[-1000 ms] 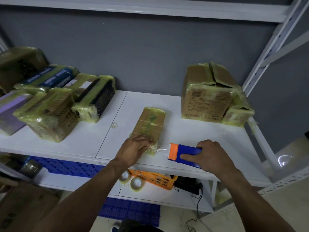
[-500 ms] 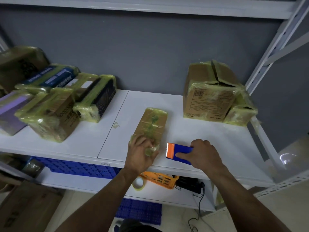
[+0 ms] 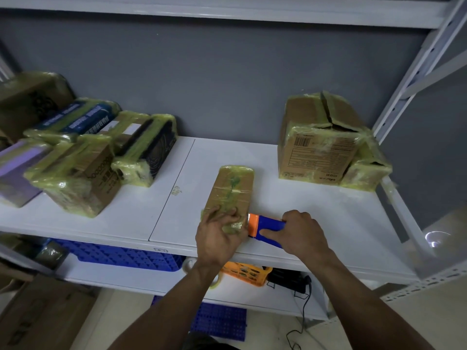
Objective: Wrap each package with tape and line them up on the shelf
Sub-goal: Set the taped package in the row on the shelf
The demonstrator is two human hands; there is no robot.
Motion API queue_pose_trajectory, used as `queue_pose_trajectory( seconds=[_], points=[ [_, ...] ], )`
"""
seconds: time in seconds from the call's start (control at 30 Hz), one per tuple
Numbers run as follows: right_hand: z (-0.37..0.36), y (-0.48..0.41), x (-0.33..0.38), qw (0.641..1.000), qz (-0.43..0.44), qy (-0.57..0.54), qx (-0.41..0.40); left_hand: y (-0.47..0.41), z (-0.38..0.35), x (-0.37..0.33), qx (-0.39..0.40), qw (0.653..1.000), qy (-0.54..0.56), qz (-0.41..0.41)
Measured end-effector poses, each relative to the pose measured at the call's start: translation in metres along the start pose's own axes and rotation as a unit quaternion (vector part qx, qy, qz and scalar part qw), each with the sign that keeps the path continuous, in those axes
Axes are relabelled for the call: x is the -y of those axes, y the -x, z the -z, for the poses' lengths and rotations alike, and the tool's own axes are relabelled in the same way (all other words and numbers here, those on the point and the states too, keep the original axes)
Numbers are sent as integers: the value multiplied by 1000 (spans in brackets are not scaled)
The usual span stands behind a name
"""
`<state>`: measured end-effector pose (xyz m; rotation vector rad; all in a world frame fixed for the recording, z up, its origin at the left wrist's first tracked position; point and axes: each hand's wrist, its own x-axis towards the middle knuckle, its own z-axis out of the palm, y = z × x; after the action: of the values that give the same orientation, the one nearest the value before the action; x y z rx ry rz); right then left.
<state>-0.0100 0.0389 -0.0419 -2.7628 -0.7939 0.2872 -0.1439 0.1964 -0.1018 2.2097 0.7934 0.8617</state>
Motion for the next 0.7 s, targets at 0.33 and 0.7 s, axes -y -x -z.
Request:
queue_pose_trajectory(
  seconds=[0.33, 0.7],
  points=[
    [-9, 9, 5, 999, 17, 33, -38, 9, 1, -2, 28, 999, -24, 10],
    [-6, 6, 7, 988, 64, 91, -108, -2, 6, -7, 30, 998, 3, 54]
  ],
)
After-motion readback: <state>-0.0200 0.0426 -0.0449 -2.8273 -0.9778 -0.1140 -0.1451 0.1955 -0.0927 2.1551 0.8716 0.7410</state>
